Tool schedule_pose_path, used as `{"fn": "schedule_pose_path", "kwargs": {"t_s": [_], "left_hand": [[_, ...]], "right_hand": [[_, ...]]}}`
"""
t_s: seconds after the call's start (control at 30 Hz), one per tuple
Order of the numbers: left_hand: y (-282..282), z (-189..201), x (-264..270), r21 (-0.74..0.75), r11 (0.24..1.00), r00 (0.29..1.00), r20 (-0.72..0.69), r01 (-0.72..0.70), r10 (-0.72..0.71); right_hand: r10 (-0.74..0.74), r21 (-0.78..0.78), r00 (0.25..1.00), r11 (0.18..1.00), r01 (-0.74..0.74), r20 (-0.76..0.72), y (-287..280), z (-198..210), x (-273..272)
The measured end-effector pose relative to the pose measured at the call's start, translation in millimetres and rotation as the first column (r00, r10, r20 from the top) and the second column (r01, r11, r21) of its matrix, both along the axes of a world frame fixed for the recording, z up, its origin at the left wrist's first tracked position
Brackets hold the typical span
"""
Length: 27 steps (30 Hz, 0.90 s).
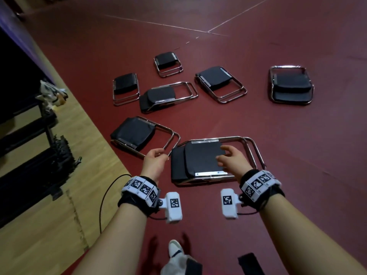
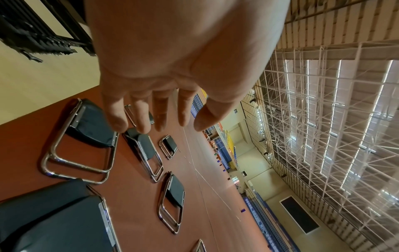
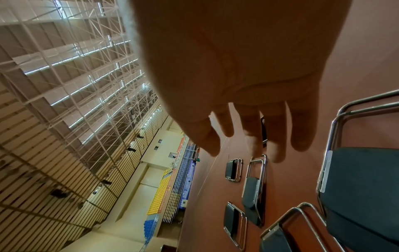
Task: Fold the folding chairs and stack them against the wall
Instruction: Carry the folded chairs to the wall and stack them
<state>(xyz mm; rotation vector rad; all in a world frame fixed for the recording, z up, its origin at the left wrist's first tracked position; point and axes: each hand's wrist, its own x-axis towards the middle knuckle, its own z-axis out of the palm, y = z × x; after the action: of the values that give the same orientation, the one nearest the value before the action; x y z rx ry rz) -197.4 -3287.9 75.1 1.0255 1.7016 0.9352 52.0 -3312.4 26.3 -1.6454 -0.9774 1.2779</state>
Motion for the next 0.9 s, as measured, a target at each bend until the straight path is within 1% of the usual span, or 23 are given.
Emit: {"fn": "schedule_pose_path", "kwargs": {"t_s": [0.13,0.3,0.4,0.53,0.63,0.77,0.9], "left_hand": [[80,-8,-49,-0.034,0.998,0.999,0.005,0.049,-0.049],[169,-13,-80,-0.066,0.989,0.991,-0.003,0.134,-0.135],[211,-18,-74,-0.083,0.977,0.980,0.004,0.197,-0.198],[265,-28,-58,-0.117,0.954,0.961,0.065,0.276,-0.270],[308,-31,-47,-0.126,0.949,0.956,0.094,0.290,-0.279],[357,-27,-37,-0.106,0.945,0.950,0.064,0.311,-0.305],[397,-25,-37,-0.121,0.925,0.932,0.035,0.361,-0.360]], "right_hand": [[-0.068,-0.023,0.998,0.997,0.068,-0.006,64,-3,-50],[-0.152,-0.054,0.988,0.987,0.150,-0.030,123,-7,-87],[-0.216,-0.087,0.976,0.973,0.211,-0.043,150,-12,-88],[-0.311,-0.121,0.950,0.944,0.306,-0.028,189,-22,-77],[-0.352,-0.128,0.936,0.930,0.346,-0.030,227,-26,-69],[-0.361,-0.121,0.932,0.927,0.355,-0.036,274,-22,-62],[-0.404,-0.129,0.913,0.909,0.395,-0.052,303,-18,-64]]}}
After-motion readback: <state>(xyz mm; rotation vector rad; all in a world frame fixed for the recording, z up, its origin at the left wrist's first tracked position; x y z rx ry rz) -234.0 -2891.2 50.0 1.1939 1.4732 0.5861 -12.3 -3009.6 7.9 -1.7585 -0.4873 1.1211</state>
